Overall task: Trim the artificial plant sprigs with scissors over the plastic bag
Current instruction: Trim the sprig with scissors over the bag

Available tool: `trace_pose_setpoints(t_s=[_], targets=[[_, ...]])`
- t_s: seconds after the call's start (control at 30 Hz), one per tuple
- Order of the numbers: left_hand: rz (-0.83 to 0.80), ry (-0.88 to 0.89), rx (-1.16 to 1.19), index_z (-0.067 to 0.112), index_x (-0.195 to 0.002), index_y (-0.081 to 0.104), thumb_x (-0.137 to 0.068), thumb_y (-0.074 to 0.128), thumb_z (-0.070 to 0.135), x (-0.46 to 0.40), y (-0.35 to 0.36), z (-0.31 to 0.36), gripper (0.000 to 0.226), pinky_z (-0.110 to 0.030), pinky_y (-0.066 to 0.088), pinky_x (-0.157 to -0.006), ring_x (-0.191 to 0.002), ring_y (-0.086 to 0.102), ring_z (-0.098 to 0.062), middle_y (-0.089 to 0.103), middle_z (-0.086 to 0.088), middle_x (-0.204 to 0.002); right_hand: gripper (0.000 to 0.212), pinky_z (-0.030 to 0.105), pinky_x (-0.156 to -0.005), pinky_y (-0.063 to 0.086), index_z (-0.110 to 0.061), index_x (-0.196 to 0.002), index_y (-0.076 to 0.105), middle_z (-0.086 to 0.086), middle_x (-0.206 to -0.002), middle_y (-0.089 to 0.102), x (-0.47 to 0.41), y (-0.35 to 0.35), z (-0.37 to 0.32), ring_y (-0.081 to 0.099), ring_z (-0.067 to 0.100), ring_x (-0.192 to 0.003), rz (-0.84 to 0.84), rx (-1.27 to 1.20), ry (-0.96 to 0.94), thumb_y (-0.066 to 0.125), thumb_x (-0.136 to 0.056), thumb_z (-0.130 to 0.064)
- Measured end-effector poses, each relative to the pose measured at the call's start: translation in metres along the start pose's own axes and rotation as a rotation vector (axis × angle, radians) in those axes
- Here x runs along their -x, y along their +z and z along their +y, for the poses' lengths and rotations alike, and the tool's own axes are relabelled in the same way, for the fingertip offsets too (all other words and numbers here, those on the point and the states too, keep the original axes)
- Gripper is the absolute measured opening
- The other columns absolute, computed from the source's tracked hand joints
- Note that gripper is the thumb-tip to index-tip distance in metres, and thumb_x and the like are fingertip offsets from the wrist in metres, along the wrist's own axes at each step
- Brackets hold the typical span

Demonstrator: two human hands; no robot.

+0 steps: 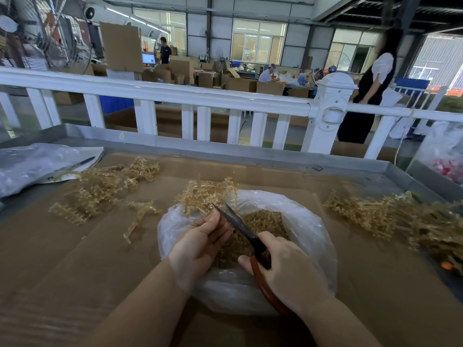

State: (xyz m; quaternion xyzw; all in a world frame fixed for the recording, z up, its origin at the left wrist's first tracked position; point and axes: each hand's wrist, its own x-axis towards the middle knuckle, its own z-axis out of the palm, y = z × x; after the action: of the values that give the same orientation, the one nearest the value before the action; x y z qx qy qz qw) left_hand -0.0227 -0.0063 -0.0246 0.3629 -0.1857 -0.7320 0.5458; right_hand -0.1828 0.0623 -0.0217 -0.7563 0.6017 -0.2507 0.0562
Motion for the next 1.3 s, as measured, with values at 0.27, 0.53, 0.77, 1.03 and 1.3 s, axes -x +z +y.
trace_pose_setpoints(t_s=[0.27,0.53,0.77,1.03,1.3], targets=[[-0.010,-0.058,0.001,0.006,-0.084,0.062,-0.092,0.053,0.006,-0.004,-0.004,0.001,0.012,-0.029,0.051,-0.070,-0.052,0.063,-0.013,0.065,-0.004,-0.059,0.049,0.021,-0.078,0.040,-0.031,-0.116,0.048,-0.007,-0.095,0.057,0.001,0.012,-0.002,0.052,0.012,-0.093,0.093,0.130,-0.045,0.040,-0.085,-0.068],[-0.022,-0.077,0.030,0.004,-0.081,0.061,-0.093,0.051,0.009,-0.003,-0.004,0.002,0.016,-0.031,0.051,-0.074,-0.048,0.056,-0.012,0.055,-0.003,-0.055,0.049,0.027,-0.073,0.044,-0.022,-0.117,0.054,0.001,-0.093,0.061,-0.001,0.014,-0.009,0.057,0.020,-0.088,0.157,0.213,-0.081,0.046,-0.088,-0.061],[0.021,-0.091,0.058,0.003,-0.073,0.058,-0.094,0.051,0.010,0.001,0.000,0.006,0.023,-0.032,0.050,-0.067,-0.055,0.048,-0.014,0.048,-0.004,-0.059,0.041,0.030,-0.051,0.048,-0.013,-0.098,0.066,0.005,-0.072,0.062,-0.001,0.015,-0.015,0.060,0.022,-0.065,0.196,0.296,-0.066,0.073,-0.076,-0.048],[0.027,-0.135,0.102,0.003,-0.070,0.056,-0.094,0.051,0.011,0.003,0.000,0.009,0.026,-0.034,0.052,-0.066,-0.052,0.045,-0.014,0.047,-0.003,-0.051,0.044,0.028,-0.052,0.048,-0.013,-0.101,0.065,0.005,-0.071,0.063,-0.005,0.020,-0.017,0.062,0.022,-0.064,0.187,0.324,-0.063,0.070,-0.077,-0.049],[0.028,-0.150,0.118,0.002,-0.075,0.057,-0.095,0.050,0.013,0.002,0.000,0.010,0.024,-0.034,0.049,-0.068,-0.059,0.043,-0.014,0.044,-0.002,-0.056,0.042,0.023,-0.043,0.042,-0.014,-0.087,0.066,0.002,-0.060,0.058,-0.005,0.024,-0.015,0.057,0.018,-0.051,0.295,0.372,-0.142,0.080,-0.066,-0.049]])
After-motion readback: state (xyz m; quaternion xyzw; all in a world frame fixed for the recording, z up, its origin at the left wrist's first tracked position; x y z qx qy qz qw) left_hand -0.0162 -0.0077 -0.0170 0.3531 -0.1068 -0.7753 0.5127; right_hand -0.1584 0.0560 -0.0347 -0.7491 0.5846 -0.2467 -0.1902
